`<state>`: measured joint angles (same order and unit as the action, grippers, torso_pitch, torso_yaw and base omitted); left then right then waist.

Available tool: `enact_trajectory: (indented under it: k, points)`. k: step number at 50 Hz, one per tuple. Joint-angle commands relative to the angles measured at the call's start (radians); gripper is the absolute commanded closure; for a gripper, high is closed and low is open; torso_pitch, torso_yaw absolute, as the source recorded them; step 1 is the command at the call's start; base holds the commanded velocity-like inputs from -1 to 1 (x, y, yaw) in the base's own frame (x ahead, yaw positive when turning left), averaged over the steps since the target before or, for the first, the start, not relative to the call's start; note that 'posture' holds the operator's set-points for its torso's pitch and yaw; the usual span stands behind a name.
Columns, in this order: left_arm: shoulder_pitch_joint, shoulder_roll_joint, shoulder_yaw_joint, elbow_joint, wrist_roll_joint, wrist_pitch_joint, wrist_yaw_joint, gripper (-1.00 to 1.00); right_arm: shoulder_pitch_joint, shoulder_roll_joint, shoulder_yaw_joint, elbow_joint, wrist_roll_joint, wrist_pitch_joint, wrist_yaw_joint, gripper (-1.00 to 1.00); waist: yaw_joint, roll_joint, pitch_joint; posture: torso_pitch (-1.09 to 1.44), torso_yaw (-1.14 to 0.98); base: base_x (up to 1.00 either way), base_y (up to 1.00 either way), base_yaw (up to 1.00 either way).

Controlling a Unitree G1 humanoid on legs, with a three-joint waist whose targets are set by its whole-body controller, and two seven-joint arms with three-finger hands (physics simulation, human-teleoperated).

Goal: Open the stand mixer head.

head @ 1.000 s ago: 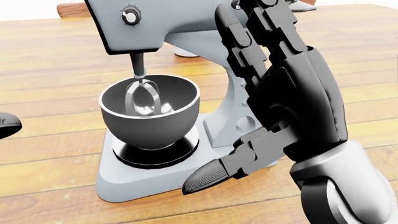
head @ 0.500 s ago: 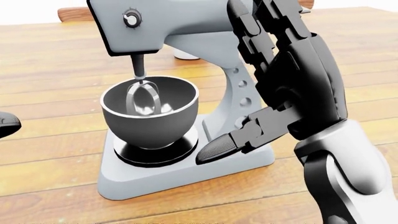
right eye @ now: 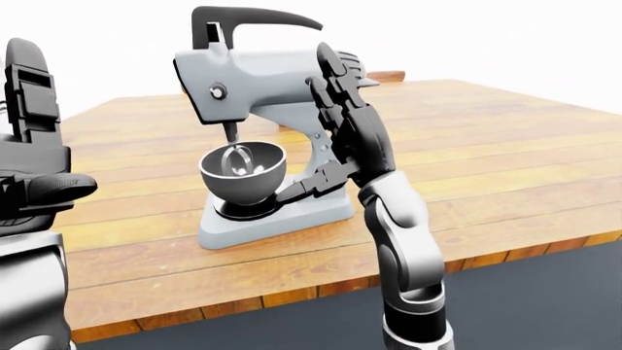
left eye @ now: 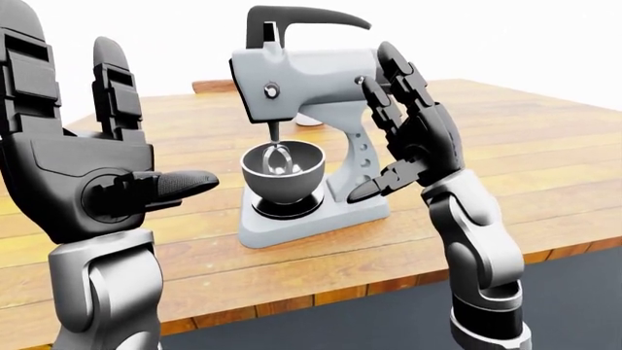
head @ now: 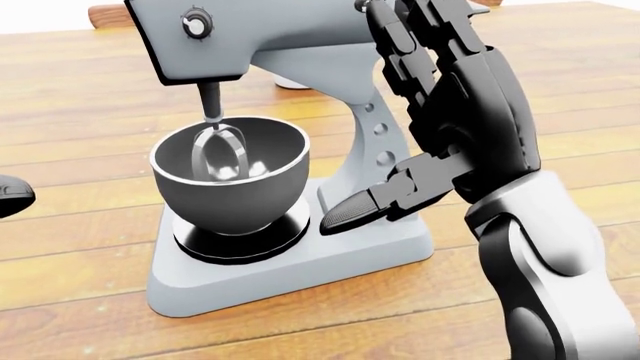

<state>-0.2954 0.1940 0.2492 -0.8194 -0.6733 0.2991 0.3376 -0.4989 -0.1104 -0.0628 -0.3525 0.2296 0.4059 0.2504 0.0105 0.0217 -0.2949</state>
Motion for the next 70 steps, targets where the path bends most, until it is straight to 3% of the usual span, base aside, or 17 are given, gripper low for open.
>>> enact_trajectory:
  k: [1, 37, 49, 70]
  points:
    - [-0.023, 0.008, 0.005, -0.011, 0.002, -0.015, -0.007, -1.00, -0.032, -0.003, -0.005, -0.017, 0.002, -0.032, 0.001, -1.00, 0.000, 0.001, -0.004, -0.42, 0.00, 0.00, 0.00, 0.00]
    - [-0.025, 0.013, 0.011, -0.010, -0.004, -0.016, -0.002, -1.00, -0.125, -0.028, -0.017, 0.224, -0.019, -0.165, 0.048, -1.00, -0.009, 0.006, 0.004, -0.42, 0.00, 0.00, 0.00, 0.00]
    - [-0.015, 0.001, -0.001, -0.013, 0.009, -0.017, -0.012, -1.00, 0.001, -0.024, -0.031, -0.092, 0.015, 0.004, -0.036, -1.00, 0.008, -0.005, 0.008, -0.42, 0.00, 0.00, 0.00, 0.00]
    - [-0.025, 0.007, 0.004, 0.002, 0.010, -0.022, -0.013, -1.00, -0.027, -0.026, -0.023, -0.076, 0.015, 0.008, -0.026, -1.00, 0.004, -0.002, -0.003, -0.42, 0.00, 0.00, 0.00, 0.00]
